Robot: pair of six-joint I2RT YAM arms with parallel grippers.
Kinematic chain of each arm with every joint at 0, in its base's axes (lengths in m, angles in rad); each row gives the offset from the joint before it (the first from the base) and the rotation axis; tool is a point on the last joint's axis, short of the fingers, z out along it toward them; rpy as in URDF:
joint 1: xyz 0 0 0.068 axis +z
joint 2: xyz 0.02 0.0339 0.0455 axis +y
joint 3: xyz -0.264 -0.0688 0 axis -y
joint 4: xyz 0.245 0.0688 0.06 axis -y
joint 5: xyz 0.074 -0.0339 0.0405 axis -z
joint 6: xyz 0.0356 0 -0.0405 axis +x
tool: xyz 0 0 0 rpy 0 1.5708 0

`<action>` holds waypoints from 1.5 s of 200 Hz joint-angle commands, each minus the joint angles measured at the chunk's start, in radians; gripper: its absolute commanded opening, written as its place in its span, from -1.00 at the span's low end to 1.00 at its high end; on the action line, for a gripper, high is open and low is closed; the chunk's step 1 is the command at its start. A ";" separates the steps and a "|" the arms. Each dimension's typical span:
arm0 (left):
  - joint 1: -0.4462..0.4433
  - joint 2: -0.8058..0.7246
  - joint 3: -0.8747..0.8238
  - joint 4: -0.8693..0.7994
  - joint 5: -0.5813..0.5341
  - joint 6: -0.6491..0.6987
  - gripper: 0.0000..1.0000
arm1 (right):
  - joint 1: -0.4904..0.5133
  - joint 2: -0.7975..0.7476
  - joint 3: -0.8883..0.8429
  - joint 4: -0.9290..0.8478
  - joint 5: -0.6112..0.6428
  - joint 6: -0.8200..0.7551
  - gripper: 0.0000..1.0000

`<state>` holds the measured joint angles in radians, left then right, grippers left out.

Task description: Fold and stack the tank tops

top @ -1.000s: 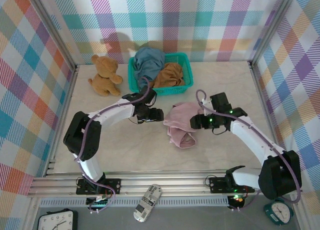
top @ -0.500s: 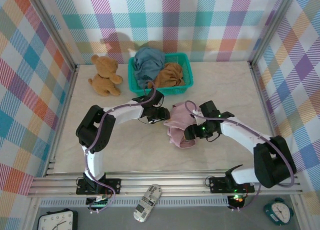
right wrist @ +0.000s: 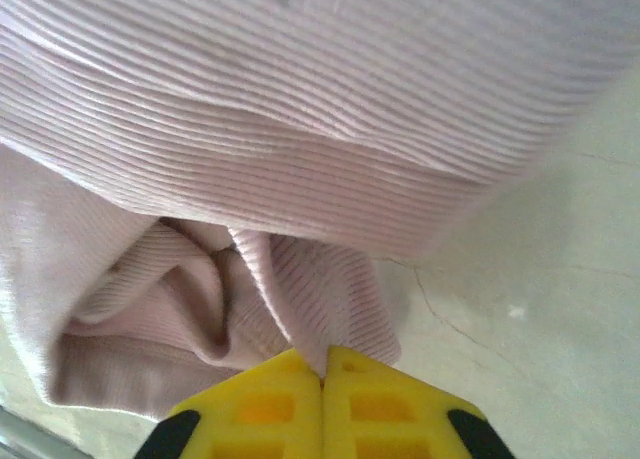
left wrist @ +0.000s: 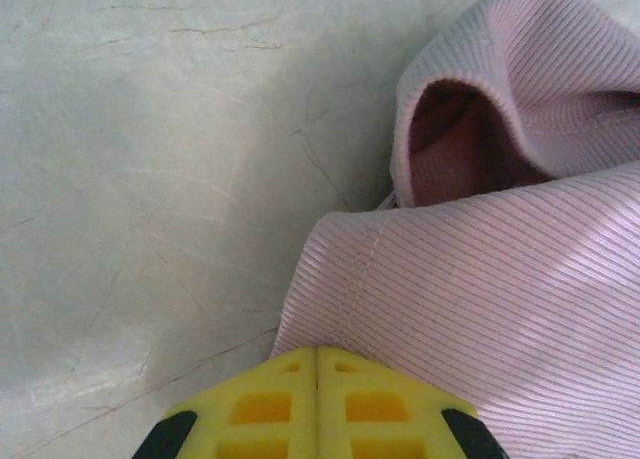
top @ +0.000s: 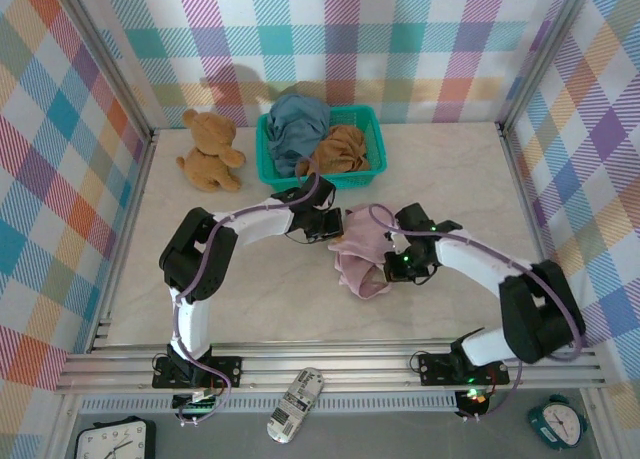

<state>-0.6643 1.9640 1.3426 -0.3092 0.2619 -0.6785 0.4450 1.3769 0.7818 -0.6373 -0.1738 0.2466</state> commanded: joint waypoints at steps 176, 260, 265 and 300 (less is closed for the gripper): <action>-0.161 0.018 0.128 -0.198 -0.026 0.129 0.23 | -0.213 -0.365 0.091 -0.148 0.135 -0.039 -1.00; -0.169 0.140 0.164 -0.101 0.009 0.046 0.02 | -0.224 -0.369 0.038 -0.138 0.101 0.006 -1.00; -0.169 0.144 0.162 -0.092 0.013 0.041 -0.03 | -0.224 -0.369 0.034 -0.136 0.098 0.009 -1.00; -0.170 0.186 0.190 -0.094 0.029 0.046 -0.36 | -0.224 -0.361 0.013 -0.122 0.073 0.029 -1.00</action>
<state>-0.8291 2.1143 1.4998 -0.4122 0.2653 -0.6323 0.2279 1.0241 0.8146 -0.7734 -0.0650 0.2478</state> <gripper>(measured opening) 0.361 0.059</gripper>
